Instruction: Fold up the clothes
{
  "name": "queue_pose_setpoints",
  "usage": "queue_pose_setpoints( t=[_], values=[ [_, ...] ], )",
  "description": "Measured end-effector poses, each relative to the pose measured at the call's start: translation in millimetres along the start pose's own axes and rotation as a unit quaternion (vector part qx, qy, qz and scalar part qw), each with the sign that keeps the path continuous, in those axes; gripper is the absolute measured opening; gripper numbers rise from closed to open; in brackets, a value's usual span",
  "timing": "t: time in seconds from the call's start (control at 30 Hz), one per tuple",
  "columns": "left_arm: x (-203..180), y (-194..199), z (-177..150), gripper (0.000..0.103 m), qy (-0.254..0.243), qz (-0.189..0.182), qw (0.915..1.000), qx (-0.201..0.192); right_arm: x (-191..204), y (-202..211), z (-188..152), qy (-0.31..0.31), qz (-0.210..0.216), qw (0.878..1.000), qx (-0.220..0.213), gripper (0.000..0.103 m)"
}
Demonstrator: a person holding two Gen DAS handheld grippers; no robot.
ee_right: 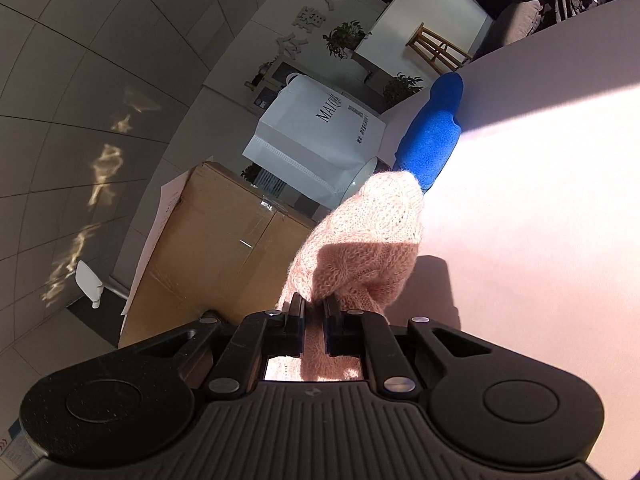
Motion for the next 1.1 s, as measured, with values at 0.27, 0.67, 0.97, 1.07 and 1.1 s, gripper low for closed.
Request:
queue_pose_setpoints(
  t=[0.27, 0.67, 0.97, 1.07, 1.1],
  values=[
    [23, 7, -3, 0.098, 0.021, 0.03, 0.9993, 0.004, 100, -33, -24, 0.085, 0.095, 0.99, 0.054, 0.008],
    [52, 22, -7, 0.098, 0.05, 0.047, 0.9975, -0.015, 225, -82, -128, 0.192, 0.197, 0.947, 0.164, 0.007],
    [75, 54, -19, 0.098, 0.059, 0.058, 0.996, -0.033, 248, -88, -197, 0.243, 0.224, 0.911, 0.246, 0.007],
    [79, 62, -19, 0.098, 0.056, 0.059, 0.9958, -0.041, 249, -86, -209, 0.252, 0.234, 0.902, 0.262, 0.007],
    [80, 64, -20, 0.098, 0.054, 0.061, 0.9957, -0.043, 249, -85, -212, 0.254, 0.238, 0.899, 0.265, 0.007]
  ],
)
Point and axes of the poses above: each gripper's, at about its wrist camera, not at the fingertips, and y roughly against the way its jaws point, x to its left, z to its top, the point moved 5 cm from there along -y, roughly the way its jaws point, and after that the axes turned 11 degrees about y, right-handed, at the moved point
